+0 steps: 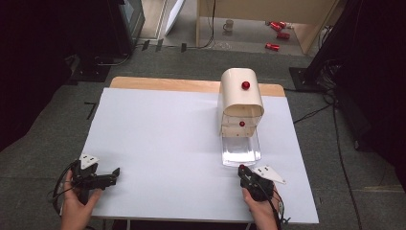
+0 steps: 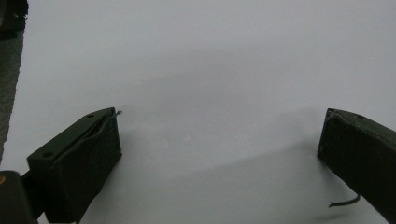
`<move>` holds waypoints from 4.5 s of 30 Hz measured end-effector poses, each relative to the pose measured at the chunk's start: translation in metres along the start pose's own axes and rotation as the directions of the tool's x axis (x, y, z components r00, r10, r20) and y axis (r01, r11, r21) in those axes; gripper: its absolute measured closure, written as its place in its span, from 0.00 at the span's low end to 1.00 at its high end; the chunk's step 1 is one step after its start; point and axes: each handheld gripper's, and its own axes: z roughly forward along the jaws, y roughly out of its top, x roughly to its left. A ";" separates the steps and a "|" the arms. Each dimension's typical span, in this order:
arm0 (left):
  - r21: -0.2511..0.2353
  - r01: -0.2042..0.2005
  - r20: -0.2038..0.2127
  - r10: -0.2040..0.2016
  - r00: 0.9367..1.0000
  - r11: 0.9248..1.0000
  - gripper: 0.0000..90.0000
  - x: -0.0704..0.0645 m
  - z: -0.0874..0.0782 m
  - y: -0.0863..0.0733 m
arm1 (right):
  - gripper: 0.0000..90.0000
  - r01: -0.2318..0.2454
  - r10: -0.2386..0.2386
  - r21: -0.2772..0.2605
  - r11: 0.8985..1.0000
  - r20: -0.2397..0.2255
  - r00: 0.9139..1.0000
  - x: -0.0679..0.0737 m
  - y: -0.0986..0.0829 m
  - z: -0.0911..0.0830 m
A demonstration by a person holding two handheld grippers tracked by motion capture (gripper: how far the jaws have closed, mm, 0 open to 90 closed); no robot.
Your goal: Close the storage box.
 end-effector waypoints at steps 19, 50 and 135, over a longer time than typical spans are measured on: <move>0.000 0.000 0.000 0.000 1.000 1.000 0.00 0.000 0.000 0.000 | 0.84 0.021 -0.021 0.012 1.000 0.007 1.000 0.000 0.030 0.026; 0.000 0.000 0.000 0.000 1.000 1.000 0.00 0.000 0.000 0.000 | 0.84 0.032 -0.032 0.021 0.999 0.035 0.999 -0.009 0.055 0.057; 0.000 0.000 0.000 0.000 1.000 1.000 0.00 0.000 0.000 0.000 | 0.09 0.000 -0.012 0.074 0.997 0.157 0.988 -0.061 0.028 0.033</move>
